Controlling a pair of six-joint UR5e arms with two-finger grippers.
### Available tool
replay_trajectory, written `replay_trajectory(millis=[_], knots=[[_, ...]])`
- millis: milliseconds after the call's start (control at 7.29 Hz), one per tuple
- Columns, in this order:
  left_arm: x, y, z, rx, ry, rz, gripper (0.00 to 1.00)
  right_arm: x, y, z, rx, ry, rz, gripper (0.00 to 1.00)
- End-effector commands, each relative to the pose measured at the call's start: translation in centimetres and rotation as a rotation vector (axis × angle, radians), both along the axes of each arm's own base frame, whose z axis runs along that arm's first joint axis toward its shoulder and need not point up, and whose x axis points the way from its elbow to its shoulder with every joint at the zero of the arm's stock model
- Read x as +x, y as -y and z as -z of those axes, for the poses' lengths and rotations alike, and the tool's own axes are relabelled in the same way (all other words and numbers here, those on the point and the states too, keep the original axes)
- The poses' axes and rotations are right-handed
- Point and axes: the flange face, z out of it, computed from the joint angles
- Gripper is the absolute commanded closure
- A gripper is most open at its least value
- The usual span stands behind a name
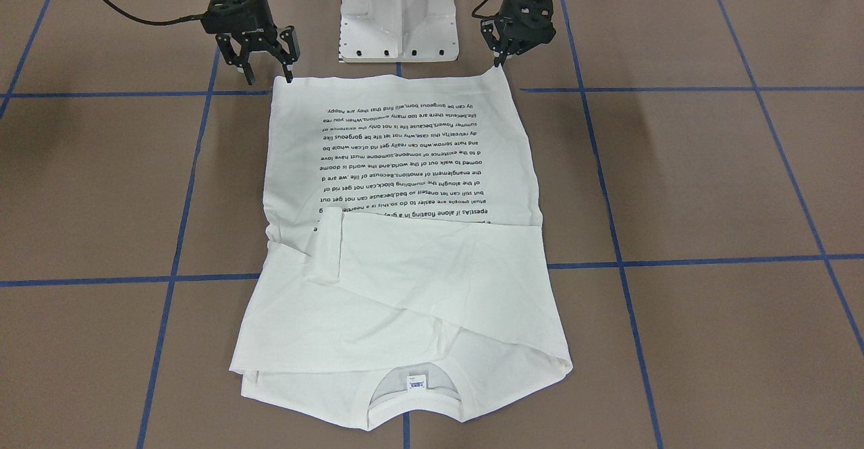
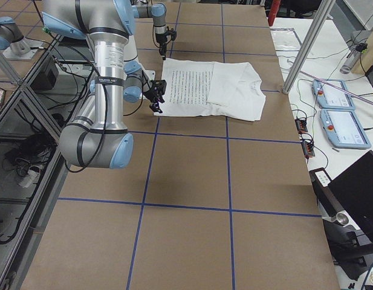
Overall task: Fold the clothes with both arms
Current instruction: 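Grasp the hem corners nearest the robot with both grippers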
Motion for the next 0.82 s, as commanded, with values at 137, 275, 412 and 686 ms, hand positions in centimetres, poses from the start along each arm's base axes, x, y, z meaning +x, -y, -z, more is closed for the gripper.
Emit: replay_trajectory(millis=[137, 275, 412, 686], knots=[[-0.4, 0.2, 0.5, -0.001, -0.011, 0.005, 1.0, -1.6, -2.2, -1.1, 0.03, -0.016, 0.011, 0.39], [-0.5, 0.2, 0.5, -0.004, -0.011, 0.006, 1.0, -2.4, -2.3, -1.5, 0.036, -0.025, 0.007, 0.41], [-0.5, 0.2, 0.5, -0.004, -0.012, 0.006, 1.0, -2.9, -2.4, -1.8, 0.037, -0.03, 0.008, 0.42], [-0.6, 0.2, 0.6, -0.005, -0.016, 0.007, 1.0, -3.0, -2.4, -1.8, 0.043, -0.031, 0.004, 0.45]])
